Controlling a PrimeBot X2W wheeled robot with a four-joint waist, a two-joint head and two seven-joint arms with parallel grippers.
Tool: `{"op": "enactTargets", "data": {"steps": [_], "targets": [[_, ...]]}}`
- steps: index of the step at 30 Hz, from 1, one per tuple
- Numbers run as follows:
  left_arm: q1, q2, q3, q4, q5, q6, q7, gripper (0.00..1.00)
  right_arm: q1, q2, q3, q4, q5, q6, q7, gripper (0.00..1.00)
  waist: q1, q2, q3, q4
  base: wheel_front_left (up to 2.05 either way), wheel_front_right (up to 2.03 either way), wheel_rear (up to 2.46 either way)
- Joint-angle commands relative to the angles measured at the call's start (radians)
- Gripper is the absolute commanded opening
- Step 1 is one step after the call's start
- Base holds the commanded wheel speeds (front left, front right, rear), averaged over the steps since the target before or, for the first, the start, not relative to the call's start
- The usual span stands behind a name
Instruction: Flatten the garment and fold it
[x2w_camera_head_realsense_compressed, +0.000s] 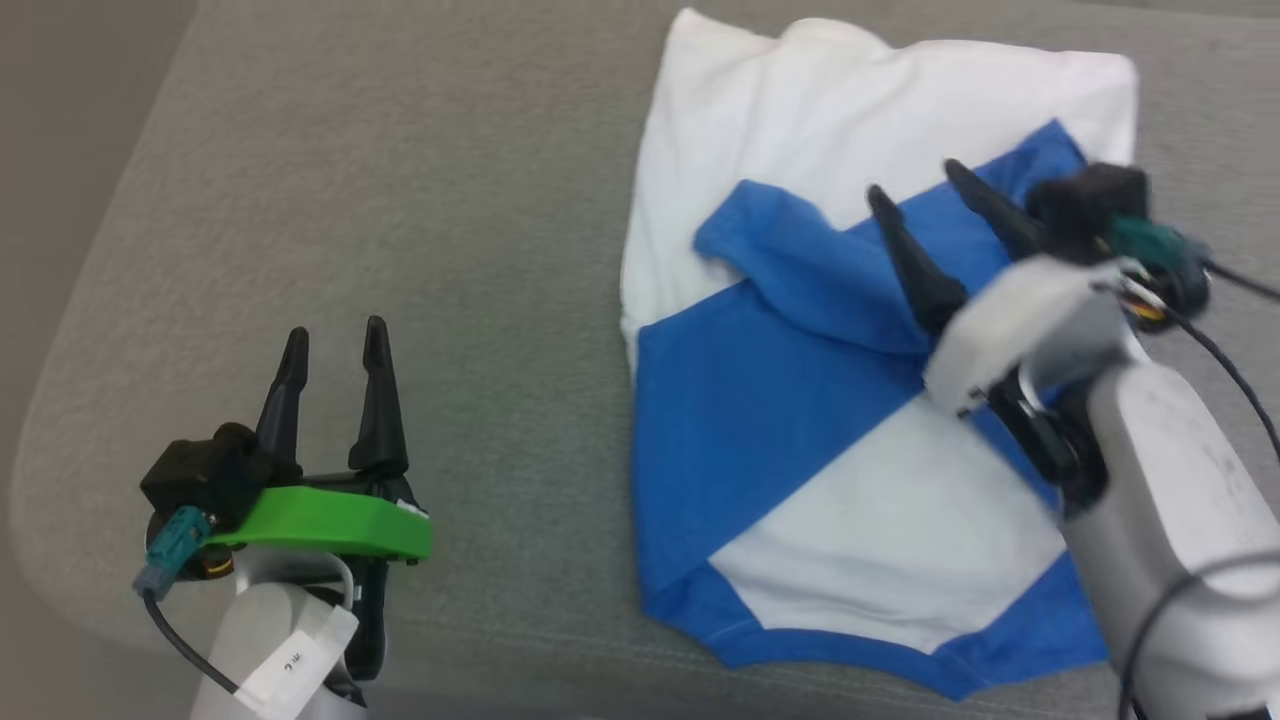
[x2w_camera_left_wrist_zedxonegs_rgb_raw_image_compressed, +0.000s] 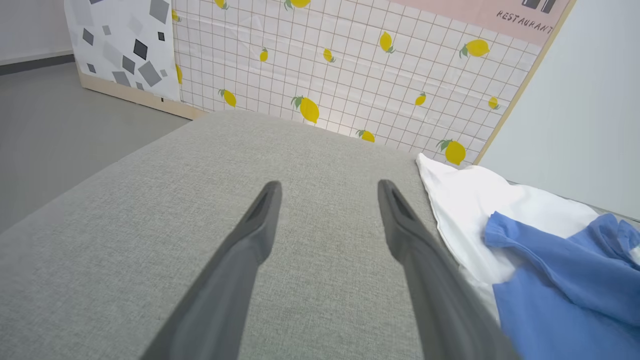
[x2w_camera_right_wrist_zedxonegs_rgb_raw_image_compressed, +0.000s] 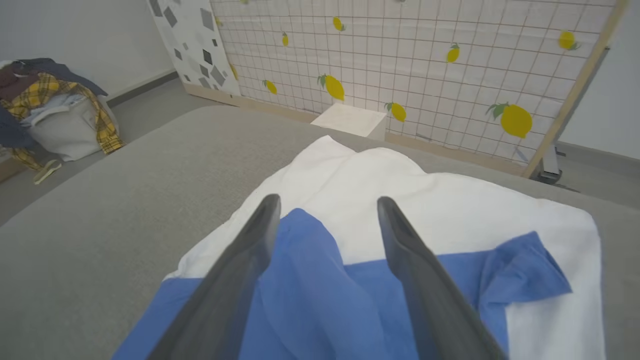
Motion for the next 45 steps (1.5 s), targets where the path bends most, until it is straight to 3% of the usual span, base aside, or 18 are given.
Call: {"op": "enactTargets", "data": {"steps": [1,5,10,18,29,36,45], "targets": [[-0.002,0.017,-0.003,0.003,0.005,-0.007,0.0,1.0,0.054,0.006,-0.033,-0.045,-0.013,-0.002,-0.032,1.0,0.0,0.0,-0.051,-0.093,0.0,0.0,0.0],[-0.053,0.056,-0.021,-0.012,-0.005,-0.02,0.054,1.0,0.203,0.052,-0.143,-0.183,-0.054,-0.002,-0.104,1.0,0.0,0.0,-0.031,-0.151,0.0,0.0,0.0],[-0.18,0.138,-0.047,-0.011,-0.032,-0.034,0.17,1.0,0.308,0.093,-0.206,-0.28,-0.096,-0.002,-0.154,1.0,0.0,0.0,0.019,-0.215,0.0,0.0,0.0],[-0.5,0.3,-0.133,0.065,-0.079,-0.043,0.403,1.0,0.328,0.125,-0.196,-0.324,-0.105,-0.002,-0.185,1.0,0.0,0.0,0.146,-0.319,0.0,0.0,0.0],[-0.806,0.402,-0.202,0.271,-0.094,-0.042,0.678,1.0,0.286,0.136,-0.165,-0.327,-0.055,-0.002,-0.248,1.0,0.0,0.0,0.292,-0.454,0.0,0.0,0.0],[-0.917,0.436,-0.191,0.324,-0.088,0.012,0.807,1.0,0.268,0.137,-0.129,-0.317,-0.01,-0.002,-0.288,1.0,0.0,0.0,0.363,-0.508,0.0,0.0,0.0],[-1.004,0.476,-0.187,0.345,-0.05,0.113,0.939,1.0,0.233,0.137,-0.078,-0.289,0.033,-0.002,-0.331,1.0,0.0,0.0,0.43,-0.561,0.0,0.0,0.0]]}}
